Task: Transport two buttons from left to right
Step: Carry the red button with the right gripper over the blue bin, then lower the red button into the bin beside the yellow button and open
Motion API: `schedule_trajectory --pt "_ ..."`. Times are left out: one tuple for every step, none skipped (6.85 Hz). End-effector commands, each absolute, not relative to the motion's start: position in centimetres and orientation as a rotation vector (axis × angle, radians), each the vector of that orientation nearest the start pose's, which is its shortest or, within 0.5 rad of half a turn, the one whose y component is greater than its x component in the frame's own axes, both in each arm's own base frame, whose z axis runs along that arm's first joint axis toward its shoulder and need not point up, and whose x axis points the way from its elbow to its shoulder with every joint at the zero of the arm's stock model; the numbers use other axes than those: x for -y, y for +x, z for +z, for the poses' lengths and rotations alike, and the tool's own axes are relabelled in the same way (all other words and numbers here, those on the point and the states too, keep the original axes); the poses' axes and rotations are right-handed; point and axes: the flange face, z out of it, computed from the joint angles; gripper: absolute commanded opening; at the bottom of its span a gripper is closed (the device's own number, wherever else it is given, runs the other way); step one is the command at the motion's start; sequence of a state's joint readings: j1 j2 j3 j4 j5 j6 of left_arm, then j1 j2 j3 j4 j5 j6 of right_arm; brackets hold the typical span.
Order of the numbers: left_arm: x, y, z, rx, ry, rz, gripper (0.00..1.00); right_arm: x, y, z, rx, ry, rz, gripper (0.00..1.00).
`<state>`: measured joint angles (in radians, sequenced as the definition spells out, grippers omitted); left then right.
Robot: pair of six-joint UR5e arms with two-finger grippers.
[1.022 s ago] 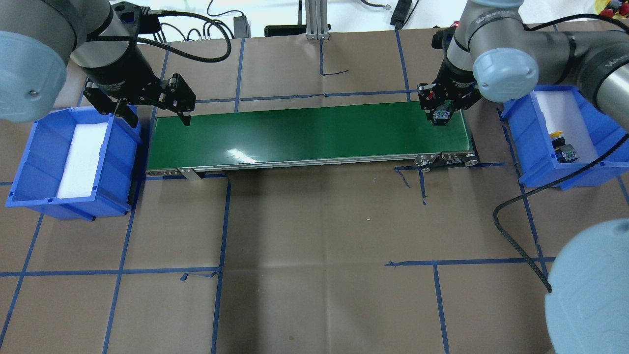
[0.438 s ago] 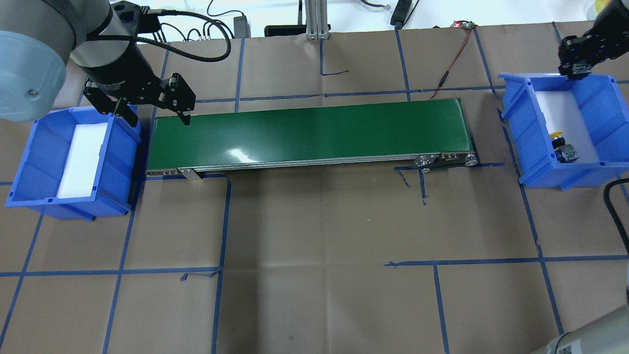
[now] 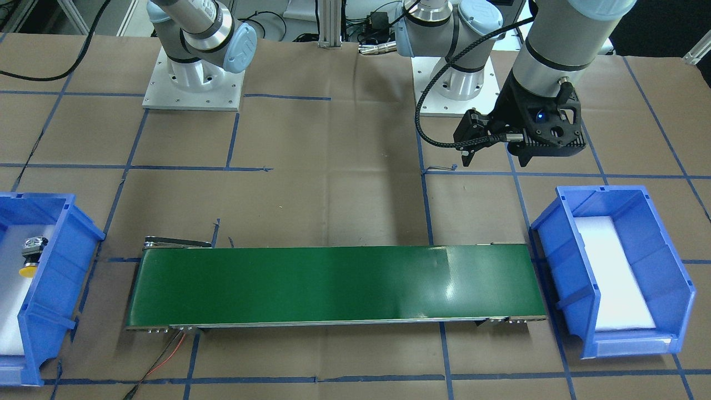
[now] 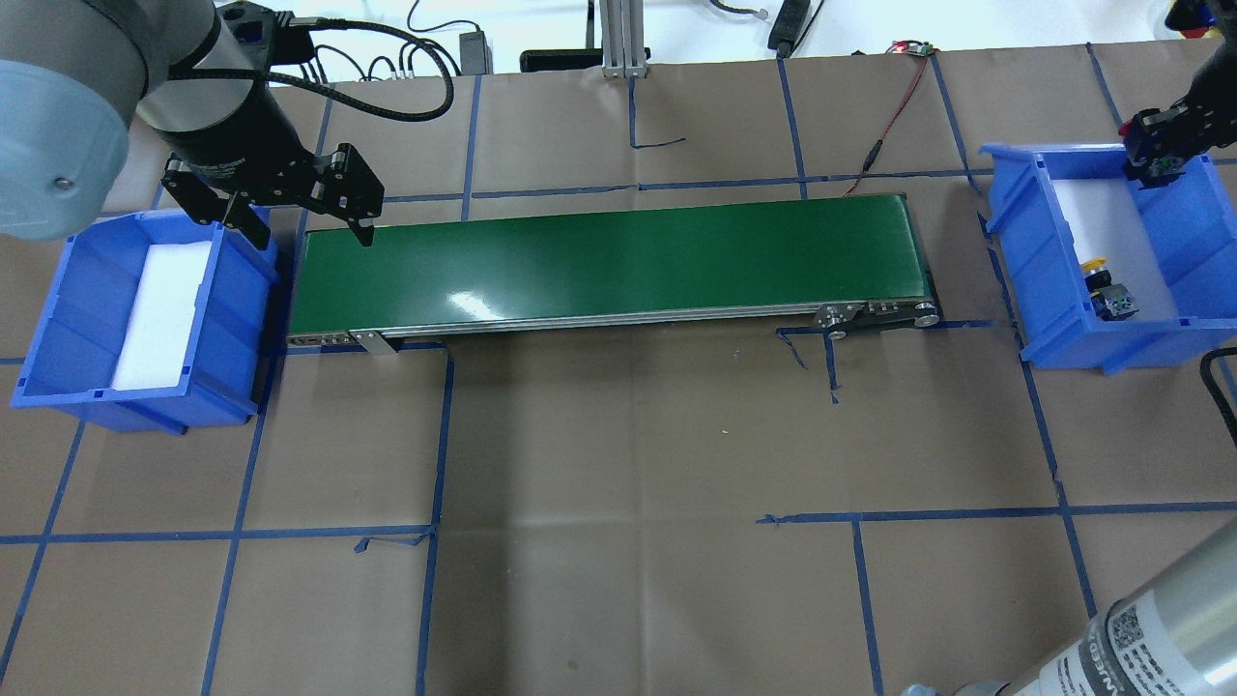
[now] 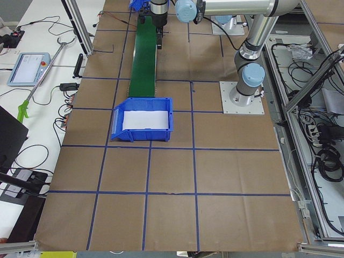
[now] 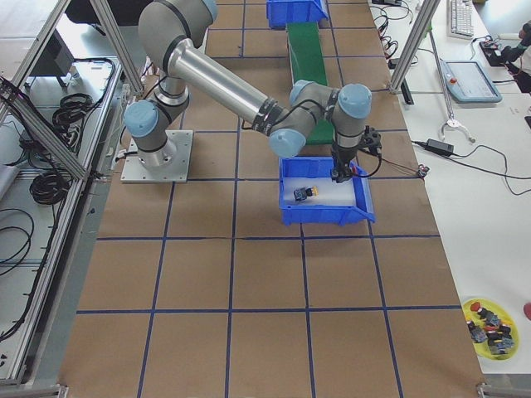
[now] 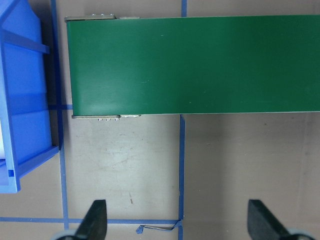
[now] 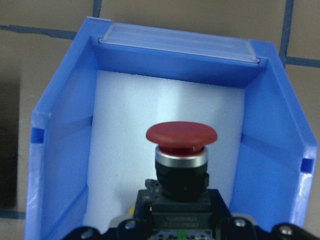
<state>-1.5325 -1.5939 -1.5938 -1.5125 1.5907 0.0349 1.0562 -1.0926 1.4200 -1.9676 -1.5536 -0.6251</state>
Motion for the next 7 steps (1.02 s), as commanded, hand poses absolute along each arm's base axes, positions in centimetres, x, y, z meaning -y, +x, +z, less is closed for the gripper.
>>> schedule_trajectory --pt "50.7 -11.2 47.1 -3.121 -0.005 -0.018 1.0 66.5 -22.1 27.2 -3.139 -0.153 -0.062 0.04" --pt "50.7 -11.2 47.1 -3.121 -0.007 -0.018 1.0 66.8 -22.3 25.9 -3.127 -0.144 -0.045 0.04" --pt "50.7 -11.2 47.1 -3.121 -0.007 -0.018 1.0 67.0 -22.3 25.0 -3.118 -0.137 -0.031 0.04" --pt "50.7 -11.2 47.1 -3.121 -0.005 -0.018 1.0 67.3 -22.3 23.6 -3.111 -0.136 -0.016 0.04" --pt "50.7 -11.2 47.2 -3.121 -0.005 -0.02 1.0 67.5 -22.1 23.2 -3.11 -0.141 -0.016 0.04" --pt "50.7 -11.2 47.2 -3.121 -0.005 -0.02 1.0 67.5 -22.0 23.0 -3.108 -0.145 -0.015 0.12" --pt "50.7 -11.2 47.2 -3.121 -0.005 -0.02 1.0 67.5 -21.8 22.9 -3.102 -0.147 -0.015 0.52"
